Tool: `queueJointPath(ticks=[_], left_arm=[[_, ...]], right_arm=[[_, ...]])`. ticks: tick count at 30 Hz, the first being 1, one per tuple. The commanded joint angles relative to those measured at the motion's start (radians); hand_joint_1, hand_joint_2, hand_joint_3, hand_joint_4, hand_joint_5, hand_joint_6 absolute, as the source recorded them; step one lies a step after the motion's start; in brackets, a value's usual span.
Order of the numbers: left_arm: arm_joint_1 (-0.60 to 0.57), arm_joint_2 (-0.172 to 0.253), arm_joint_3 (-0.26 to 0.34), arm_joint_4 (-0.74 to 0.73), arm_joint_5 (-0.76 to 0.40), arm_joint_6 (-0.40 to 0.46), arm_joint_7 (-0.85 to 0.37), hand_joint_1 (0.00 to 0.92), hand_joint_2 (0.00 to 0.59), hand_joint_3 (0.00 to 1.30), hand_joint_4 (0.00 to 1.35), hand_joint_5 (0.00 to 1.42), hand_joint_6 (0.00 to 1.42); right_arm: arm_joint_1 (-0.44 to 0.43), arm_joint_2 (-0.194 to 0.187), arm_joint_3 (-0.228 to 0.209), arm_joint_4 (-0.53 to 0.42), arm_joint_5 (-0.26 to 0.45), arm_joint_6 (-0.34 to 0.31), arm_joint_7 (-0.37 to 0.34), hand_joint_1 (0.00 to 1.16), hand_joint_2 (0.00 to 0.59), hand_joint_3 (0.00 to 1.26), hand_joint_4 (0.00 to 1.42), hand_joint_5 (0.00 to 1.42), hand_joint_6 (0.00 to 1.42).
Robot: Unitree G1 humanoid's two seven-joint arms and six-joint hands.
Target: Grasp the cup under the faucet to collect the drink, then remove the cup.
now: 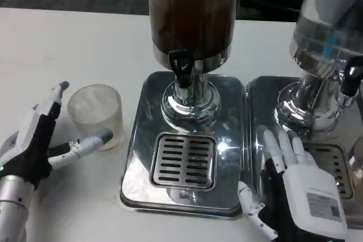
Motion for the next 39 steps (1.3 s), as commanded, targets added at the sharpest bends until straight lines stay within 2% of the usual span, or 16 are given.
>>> queueJointPath(ticks=[1, 6, 17, 20, 24, 25, 26, 28, 32, 35, 39], left_arm=[[-0.038, -0.021, -0.001, 0.033, -0.025, -0.023, -0.022, 0.391, 0.047, 0.00, 0.00, 0.04, 0.00], [-0.063, -0.034, 0.003, 0.051, -0.057, -0.037, -0.051, 0.390, 0.042, 0.00, 0.00, 0.06, 0.02], [-0.094, -0.044, -0.017, 0.074, -0.044, -0.034, -0.074, 0.358, 0.043, 0.00, 0.00, 0.09, 0.05], [-0.094, -0.041, -0.030, 0.078, -0.034, -0.032, -0.073, 0.447, 0.059, 0.00, 0.04, 0.19, 0.17], [-0.085, -0.040, -0.034, 0.075, -0.035, -0.040, -0.061, 0.494, 0.063, 0.01, 0.08, 0.25, 0.25], [-0.083, -0.041, -0.034, 0.075, -0.035, -0.041, -0.058, 0.530, 0.066, 0.05, 0.12, 0.30, 0.32], [-0.081, -0.041, -0.035, 0.075, -0.033, -0.040, -0.051, 0.561, 0.071, 0.11, 0.23, 0.44, 0.51], [-0.072, -0.043, -0.036, 0.071, -0.026, -0.042, -0.019, 0.606, 0.073, 0.26, 0.41, 0.60, 0.73], [-0.064, -0.041, -0.041, 0.061, -0.008, -0.049, 0.058, 0.692, 0.023, 0.55, 0.69, 0.86, 1.00], [-0.061, -0.038, -0.048, 0.049, 0.012, -0.050, 0.131, 0.718, 0.001, 0.65, 0.77, 0.94, 1.07], [-0.059, -0.038, -0.054, 0.040, 0.030, -0.046, 0.209, 0.723, 0.000, 0.70, 0.82, 0.98, 1.12]], right_arm=[[0.018, 0.012, 0.000, -0.027, 0.007, 0.016, 0.000, 0.14, 0.506, 0.06, 0.00, 0.00, 0.09], [0.031, 0.020, 0.001, -0.036, 0.006, 0.025, -0.002, 0.14, 0.506, 0.07, 0.00, 0.00, 0.10], [0.044, 0.035, 0.003, -0.047, 0.006, 0.028, -0.011, 0.14, 0.506, 0.07, 0.00, 0.00, 0.12], [0.044, 0.039, 0.004, -0.048, 0.007, 0.029, -0.012, 0.14, 0.506, 0.07, 0.00, 0.01, 0.14], [0.046, 0.041, 0.000, -0.046, 0.013, 0.029, -0.010, 0.14, 0.506, 0.07, 0.00, 0.02, 0.15], [0.047, 0.041, 0.000, -0.046, 0.015, 0.028, -0.011, 0.14, 0.506, 0.07, 0.00, 0.02, 0.15], [0.047, 0.041, -0.001, -0.047, 0.016, 0.027, -0.011, 0.14, 0.506, 0.07, 0.00, 0.02, 0.15], [0.047, 0.043, -0.001, -0.048, 0.017, 0.028, -0.013, 0.14, 0.506, 0.07, 0.00, 0.02, 0.15], [0.048, 0.045, -0.002, -0.050, 0.020, 0.028, -0.011, 0.14, 0.506, 0.08, 0.00, 0.02, 0.15], [0.048, 0.044, -0.002, -0.048, 0.024, 0.028, -0.011, 0.14, 0.504, 0.08, 0.00, 0.03, 0.17], [0.046, 0.044, -0.002, -0.047, 0.023, 0.029, -0.014, 0.14, 0.502, 0.08, 0.00, 0.04, 0.17]])
